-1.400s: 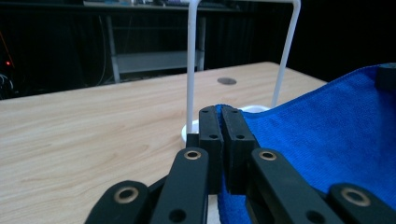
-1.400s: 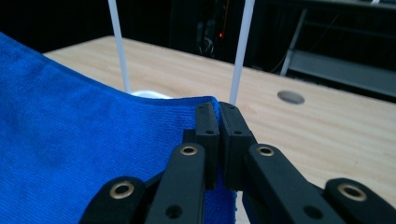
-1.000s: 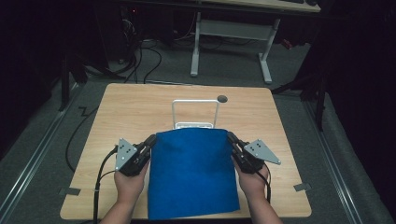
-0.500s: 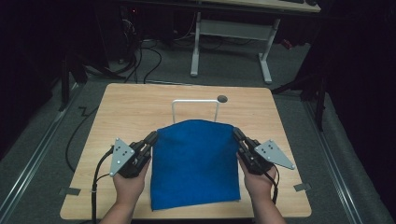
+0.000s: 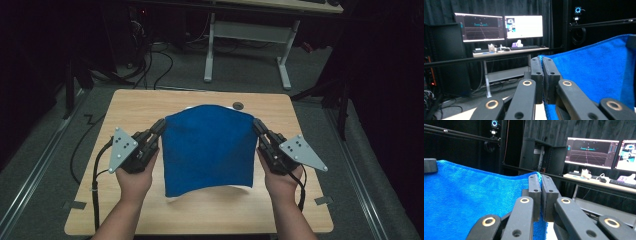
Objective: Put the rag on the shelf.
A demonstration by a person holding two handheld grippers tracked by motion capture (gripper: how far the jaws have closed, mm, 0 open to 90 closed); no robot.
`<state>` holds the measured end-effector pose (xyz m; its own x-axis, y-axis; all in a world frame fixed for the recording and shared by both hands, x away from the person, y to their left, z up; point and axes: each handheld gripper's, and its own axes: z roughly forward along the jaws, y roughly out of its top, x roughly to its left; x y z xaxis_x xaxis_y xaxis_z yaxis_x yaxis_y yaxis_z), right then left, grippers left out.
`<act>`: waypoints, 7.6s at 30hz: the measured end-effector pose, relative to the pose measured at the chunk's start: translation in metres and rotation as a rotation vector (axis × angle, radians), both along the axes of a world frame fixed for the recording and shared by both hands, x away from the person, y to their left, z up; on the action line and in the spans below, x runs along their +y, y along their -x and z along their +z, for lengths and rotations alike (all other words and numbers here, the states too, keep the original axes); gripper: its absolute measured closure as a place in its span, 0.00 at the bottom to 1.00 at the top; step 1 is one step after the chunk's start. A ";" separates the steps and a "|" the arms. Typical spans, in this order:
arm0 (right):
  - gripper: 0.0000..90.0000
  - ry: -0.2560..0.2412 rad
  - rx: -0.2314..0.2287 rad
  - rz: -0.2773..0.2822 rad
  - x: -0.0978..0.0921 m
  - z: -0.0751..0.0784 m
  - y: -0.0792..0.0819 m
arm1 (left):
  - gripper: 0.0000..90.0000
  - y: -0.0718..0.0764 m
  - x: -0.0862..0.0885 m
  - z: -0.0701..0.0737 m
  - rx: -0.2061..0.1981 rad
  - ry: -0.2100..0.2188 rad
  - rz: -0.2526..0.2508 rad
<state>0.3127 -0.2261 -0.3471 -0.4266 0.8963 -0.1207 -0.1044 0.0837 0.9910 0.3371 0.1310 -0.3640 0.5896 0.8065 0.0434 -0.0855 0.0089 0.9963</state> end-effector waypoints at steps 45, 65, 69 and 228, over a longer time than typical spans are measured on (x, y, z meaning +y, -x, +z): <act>0.98 -0.038 0.096 -0.101 -0.025 0.037 -0.156 | 0.98 -0.153 -0.013 0.050 0.093 -0.062 0.148; 0.99 0.083 0.249 -0.160 -0.029 -0.006 -0.214 | 0.98 -0.208 -0.022 -0.002 0.276 -0.174 0.168; 0.99 0.110 0.301 -0.154 -0.027 -0.025 -0.220 | 0.98 -0.211 -0.021 -0.030 0.344 -0.199 0.141; 0.18 0.226 0.537 0.017 -0.029 -0.163 0.023 | 0.44 0.048 0.026 -0.157 0.567 -0.230 -0.083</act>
<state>0.2897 -0.2549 -0.5104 -0.4949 0.8661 -0.0704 0.4049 0.3015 0.8632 0.2895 0.1572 -0.5210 0.6322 0.7641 -0.1282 0.4502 -0.2276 0.8635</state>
